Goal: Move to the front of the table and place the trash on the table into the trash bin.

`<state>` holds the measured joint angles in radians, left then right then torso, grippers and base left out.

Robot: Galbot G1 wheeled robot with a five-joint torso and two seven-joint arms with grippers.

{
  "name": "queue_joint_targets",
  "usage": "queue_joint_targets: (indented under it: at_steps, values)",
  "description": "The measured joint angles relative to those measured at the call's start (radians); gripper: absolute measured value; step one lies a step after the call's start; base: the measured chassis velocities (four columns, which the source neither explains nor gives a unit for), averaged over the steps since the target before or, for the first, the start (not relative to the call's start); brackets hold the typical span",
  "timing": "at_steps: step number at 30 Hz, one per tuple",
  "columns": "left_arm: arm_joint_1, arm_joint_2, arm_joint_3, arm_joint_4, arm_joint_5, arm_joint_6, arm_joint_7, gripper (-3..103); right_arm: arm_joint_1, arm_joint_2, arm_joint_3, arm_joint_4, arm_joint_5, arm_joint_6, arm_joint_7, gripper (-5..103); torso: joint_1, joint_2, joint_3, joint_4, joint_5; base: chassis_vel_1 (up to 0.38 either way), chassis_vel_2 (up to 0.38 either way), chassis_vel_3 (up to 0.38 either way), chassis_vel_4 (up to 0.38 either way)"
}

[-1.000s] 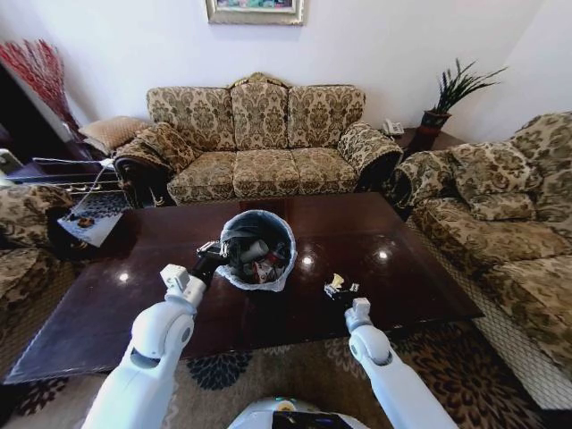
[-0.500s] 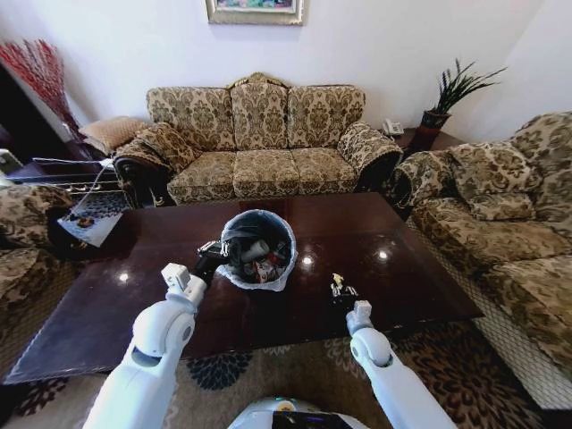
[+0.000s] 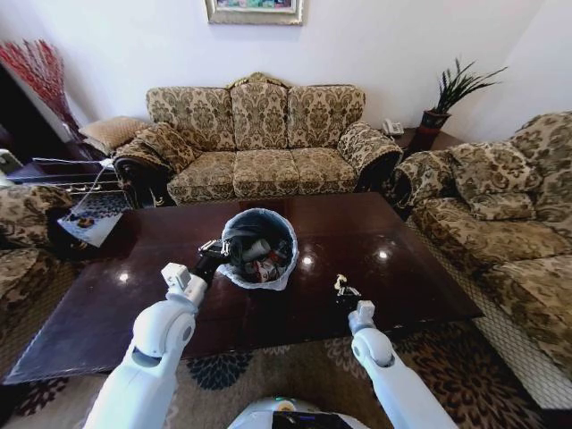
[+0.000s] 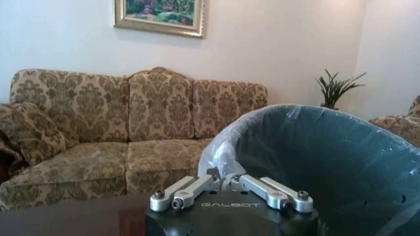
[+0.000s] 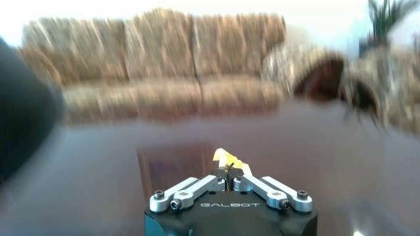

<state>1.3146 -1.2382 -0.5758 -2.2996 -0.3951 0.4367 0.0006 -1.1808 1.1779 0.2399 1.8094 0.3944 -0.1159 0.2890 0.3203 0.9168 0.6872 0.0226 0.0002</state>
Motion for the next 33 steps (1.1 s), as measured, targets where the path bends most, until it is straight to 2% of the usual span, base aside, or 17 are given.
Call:
queue_joint_targets:
  at_steps: [1,4,6,8,9,10,14,15,16,18,23,25,26,28,29,30,33]
  values:
    - [0.000,0.000,0.000,0.000,0.000,0.000,0.000,3,0.003,-0.003,-0.001,0.011,0.000,-0.001,0.001,0,0.000,0.000,0.000,0.0000,-0.0001,0.000,0.000,0.000,0.000]
    - [0.004,-0.004,0.003,0.003,0.004,-0.007,0.005,3,0.095,-0.084,-0.049,0.203,0.062,-0.046,0.023,0,0.000,0.000,0.000,0.0001,-0.0001,0.000,0.000,0.000,0.000]
    - [0.005,-0.005,0.005,0.004,0.005,-0.009,0.007,3,0.117,-0.099,-0.055,0.233,0.082,-0.059,0.023,0,0.000,0.000,0.000,0.0002,-0.0002,0.000,0.000,0.000,0.000]
    - [0.009,-0.010,0.013,0.005,0.008,-0.013,0.011,3,0.219,-0.183,-0.079,0.353,0.212,-0.145,0.015,0,0.000,0.000,0.000,0.0000,-0.0002,0.000,0.000,0.000,0.000]
    - [0.009,-0.012,0.015,0.006,0.008,-0.016,0.010,3,0.261,-0.212,-0.090,0.383,0.257,-0.166,0.008,0,0.000,0.000,0.000,-0.0001,-0.0004,0.000,0.000,0.000,0.000]
    - [0.009,-0.012,0.015,0.006,0.008,-0.016,0.010,3,0.261,-0.212,-0.090,0.383,0.257,-0.166,0.008,0,0.000,0.000,0.000,-0.0001,-0.0004,0.000,0.000,0.000,0.000]
    - [-0.003,-0.017,0.021,0.020,0.008,-0.024,0.003,3,0.521,-0.332,-0.169,0.495,0.490,-0.249,-0.034,0,0.000,0.000,0.000,0.0003,-0.0003,0.000,0.000,0.000,0.000]
    - [-0.003,-0.017,0.021,0.020,0.008,-0.024,0.003,3,0.521,-0.332,-0.169,0.495,0.490,-0.249,-0.034,0,0.000,0.000,0.000,0.0003,-0.0003,0.000,0.000,0.000,0.000]
    - [-0.006,-0.018,0.022,0.024,0.008,-0.024,0.003,3,0.576,-0.356,-0.208,0.532,0.562,-0.272,-0.042,0,0.000,0.000,0.000,0.0005,-0.0004,0.000,0.000,0.000,0.000]
    - [-0.009,-0.021,0.022,0.026,0.008,-0.024,0.003,3,0.609,-0.387,-0.270,0.587,0.639,-0.300,-0.043,0,0.000,0.000,0.000,0.0003,-0.0005,0.000,0.000,0.000,0.000]
    - [-0.010,-0.020,0.023,0.029,0.009,-0.023,0.001,3,0.574,-0.434,-0.334,0.635,0.661,-0.334,-0.066,0,0.000,0.000,0.000,-0.0002,-0.0002,0.000,0.000,0.000,0.000]
    - [-0.011,-0.019,0.024,0.031,0.009,-0.022,0.001,3,0.550,-0.445,-0.359,0.625,0.627,-0.352,-0.109,-3,0.000,0.000,0.000,-0.0004,0.0000,0.000,0.000,0.000,0.000]
    - [-0.011,-0.020,0.025,0.031,0.009,-0.022,0.001,3,0.546,-0.442,-0.366,0.610,0.613,-0.351,-0.131,1,0.000,0.000,0.000,-0.0004,-0.0002,0.000,0.000,0.000,0.000]
    - [-0.011,-0.020,0.026,0.031,0.009,-0.022,0.001,3,0.546,-0.440,-0.368,0.607,0.611,-0.351,-0.133,1,0.000,0.000,0.000,-0.0004,-0.0002,0.000,0.000,0.000,0.000]
    - [-0.011,-0.022,0.028,0.031,0.009,-0.022,0.001,3,0.547,-0.431,-0.379,0.592,0.600,-0.344,-0.137,7,0.000,0.000,0.000,-0.0003,0.0000,0.000,0.000,0.000,0.000]
    - [-0.011,-0.025,0.030,0.031,0.010,-0.021,0.002,3,0.558,-0.418,-0.400,0.575,0.594,-0.329,-0.131,17,0.000,0.000,0.000,0.0000,-0.0001,0.000,0.000,0.000,0.000]
    - [-0.014,-0.027,0.031,0.031,0.010,-0.021,0.002,3,0.570,-0.410,-0.410,0.562,0.592,-0.327,-0.130,22,0.000,0.000,0.000,0.0003,-0.0002,0.000,0.000,0.000,0.000]
